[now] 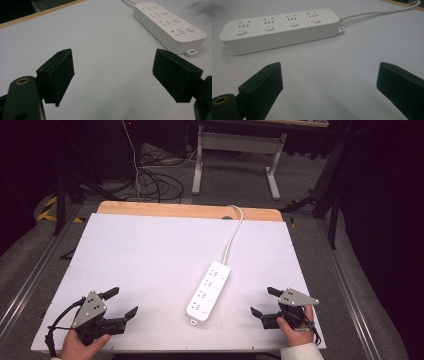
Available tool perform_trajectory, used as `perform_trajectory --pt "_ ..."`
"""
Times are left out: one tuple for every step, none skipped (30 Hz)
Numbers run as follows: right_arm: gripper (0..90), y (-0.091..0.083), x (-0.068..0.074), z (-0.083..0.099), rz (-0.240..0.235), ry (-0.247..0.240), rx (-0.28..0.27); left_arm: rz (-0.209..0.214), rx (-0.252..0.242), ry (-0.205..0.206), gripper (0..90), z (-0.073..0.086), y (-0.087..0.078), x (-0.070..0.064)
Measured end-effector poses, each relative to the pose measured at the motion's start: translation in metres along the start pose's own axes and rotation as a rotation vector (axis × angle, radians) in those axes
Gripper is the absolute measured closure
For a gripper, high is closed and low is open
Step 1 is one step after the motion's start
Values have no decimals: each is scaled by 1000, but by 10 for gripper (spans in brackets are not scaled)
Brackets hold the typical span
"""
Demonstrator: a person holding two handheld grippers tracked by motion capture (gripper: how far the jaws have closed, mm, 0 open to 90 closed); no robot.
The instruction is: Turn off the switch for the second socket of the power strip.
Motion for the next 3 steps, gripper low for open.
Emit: perform_trajectory --pt "71 0 0 0 0 0 0 1 0 -1 179 1 1 0" --pt "71 1 0 0 -2 4 4 -7 3 8 178 2 1 -1" --pt "71 1 0 0 -4 5 7 -13 7 18 175 2 1 -2"
Point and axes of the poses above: each handheld gripper's, and its own axes: y roughly forward along the jaws, z roughly out of its underside, x roughly to its left, the point moved 1 cm from there along y, roughly forward along the jaws, and after that the axes turned 7 degrees about x, right-handed, at the moved point
